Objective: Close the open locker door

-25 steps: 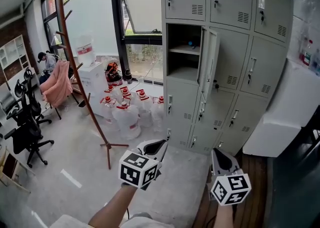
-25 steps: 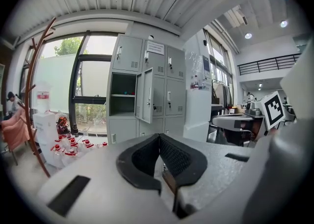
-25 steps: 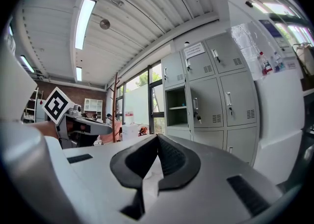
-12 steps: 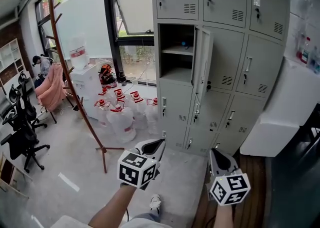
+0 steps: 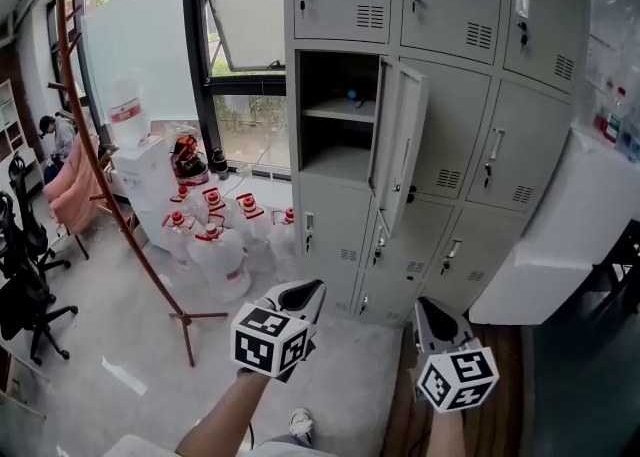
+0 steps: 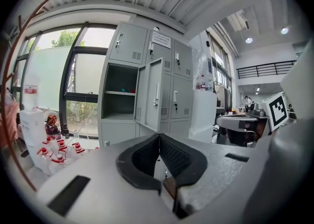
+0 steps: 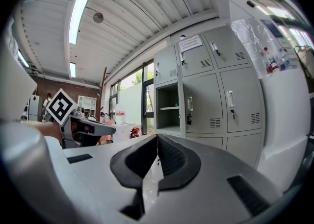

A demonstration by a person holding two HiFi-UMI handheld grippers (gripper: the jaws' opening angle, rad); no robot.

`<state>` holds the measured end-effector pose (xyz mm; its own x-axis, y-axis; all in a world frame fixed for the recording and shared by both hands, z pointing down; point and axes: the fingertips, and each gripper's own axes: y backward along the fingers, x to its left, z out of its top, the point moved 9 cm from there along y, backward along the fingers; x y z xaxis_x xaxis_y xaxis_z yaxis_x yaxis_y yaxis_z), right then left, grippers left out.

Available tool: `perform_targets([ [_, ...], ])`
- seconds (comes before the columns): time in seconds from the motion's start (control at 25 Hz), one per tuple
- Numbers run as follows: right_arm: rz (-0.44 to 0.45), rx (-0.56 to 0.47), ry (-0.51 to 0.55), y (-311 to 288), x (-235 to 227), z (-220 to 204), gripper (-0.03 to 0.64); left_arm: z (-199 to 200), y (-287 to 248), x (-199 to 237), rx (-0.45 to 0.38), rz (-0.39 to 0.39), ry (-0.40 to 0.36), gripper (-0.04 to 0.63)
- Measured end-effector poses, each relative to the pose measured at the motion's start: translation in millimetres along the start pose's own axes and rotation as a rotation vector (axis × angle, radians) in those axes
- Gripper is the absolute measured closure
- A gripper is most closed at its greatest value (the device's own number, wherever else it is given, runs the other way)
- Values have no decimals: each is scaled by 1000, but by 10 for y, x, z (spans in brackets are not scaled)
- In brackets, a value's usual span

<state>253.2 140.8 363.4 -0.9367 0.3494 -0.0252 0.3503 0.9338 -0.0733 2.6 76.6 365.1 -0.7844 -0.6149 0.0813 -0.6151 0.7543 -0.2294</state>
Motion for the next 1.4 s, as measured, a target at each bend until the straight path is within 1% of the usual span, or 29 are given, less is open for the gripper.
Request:
perform_targets([
  [0.24,-34,0,7,-542,-98,103,611,162,-453,429,1,-42,-1,588],
  [0.52,-89,-12,5,-1010,-191,222,611,293,-863,846,0,-98,4,588],
  [0.76,-121,-12,14,-1275,-211,325,611,389,-1067,1078,-2,-142,-9,588],
  [0.92,-141,-13,18,-1362,-251,372,611,391,-1176,1160,0,-161,8,588],
  [1.04,-137,-17,6,-1417,-296,392,611,372,-1249,1188,3,-167,23,588],
  [1.2,-116,-19,23,-1509,-396,437,611,380,-1360,1159,4,-168,26,588],
  [1.4,-71,-39,37,-1660,-568,484,611,419,-1477,1147,7,-128,16,588],
])
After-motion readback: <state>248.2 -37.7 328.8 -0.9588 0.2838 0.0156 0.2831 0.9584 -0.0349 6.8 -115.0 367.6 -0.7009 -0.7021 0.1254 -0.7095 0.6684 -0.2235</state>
